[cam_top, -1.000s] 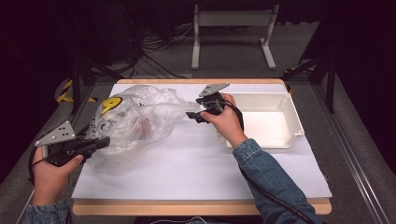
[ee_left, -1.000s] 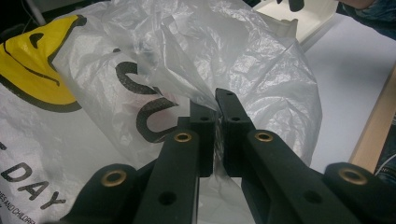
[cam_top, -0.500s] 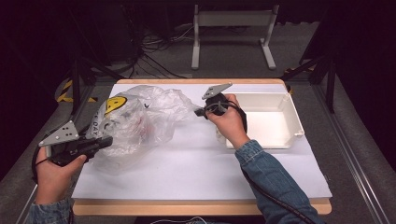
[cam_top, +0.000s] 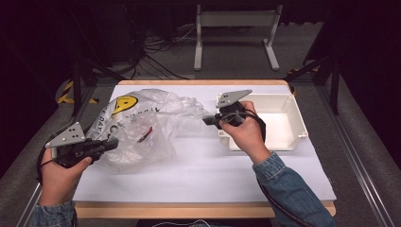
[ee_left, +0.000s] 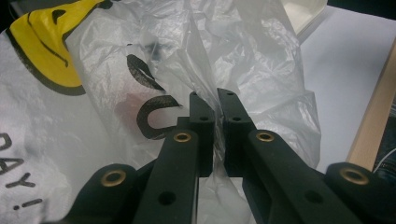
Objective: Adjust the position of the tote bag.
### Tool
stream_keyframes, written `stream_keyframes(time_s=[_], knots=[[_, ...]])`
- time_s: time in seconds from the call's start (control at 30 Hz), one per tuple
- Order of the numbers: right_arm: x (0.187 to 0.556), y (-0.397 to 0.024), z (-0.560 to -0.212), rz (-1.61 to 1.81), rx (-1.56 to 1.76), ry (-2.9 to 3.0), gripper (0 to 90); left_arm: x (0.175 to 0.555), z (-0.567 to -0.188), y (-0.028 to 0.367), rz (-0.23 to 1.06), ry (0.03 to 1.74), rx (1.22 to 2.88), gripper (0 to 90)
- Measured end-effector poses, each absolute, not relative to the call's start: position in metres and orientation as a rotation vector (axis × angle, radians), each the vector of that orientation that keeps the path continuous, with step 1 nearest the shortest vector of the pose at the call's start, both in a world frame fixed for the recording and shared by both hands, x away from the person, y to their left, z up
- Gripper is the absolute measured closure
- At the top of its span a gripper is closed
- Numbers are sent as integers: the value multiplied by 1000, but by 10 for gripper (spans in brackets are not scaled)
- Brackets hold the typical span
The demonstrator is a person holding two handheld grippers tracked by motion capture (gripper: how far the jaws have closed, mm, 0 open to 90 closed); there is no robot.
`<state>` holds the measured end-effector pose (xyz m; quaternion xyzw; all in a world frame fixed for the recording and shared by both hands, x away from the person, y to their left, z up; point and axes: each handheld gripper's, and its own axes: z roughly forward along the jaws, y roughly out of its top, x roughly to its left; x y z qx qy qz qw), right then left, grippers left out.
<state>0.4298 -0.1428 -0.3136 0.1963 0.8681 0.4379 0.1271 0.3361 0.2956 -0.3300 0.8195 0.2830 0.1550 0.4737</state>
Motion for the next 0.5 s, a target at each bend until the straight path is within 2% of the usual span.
stream_keyframes(time_s=[0.5], knots=[[373,-172,-315,1365,561,2538,892,340,-332,293,368,682,2022,857]])
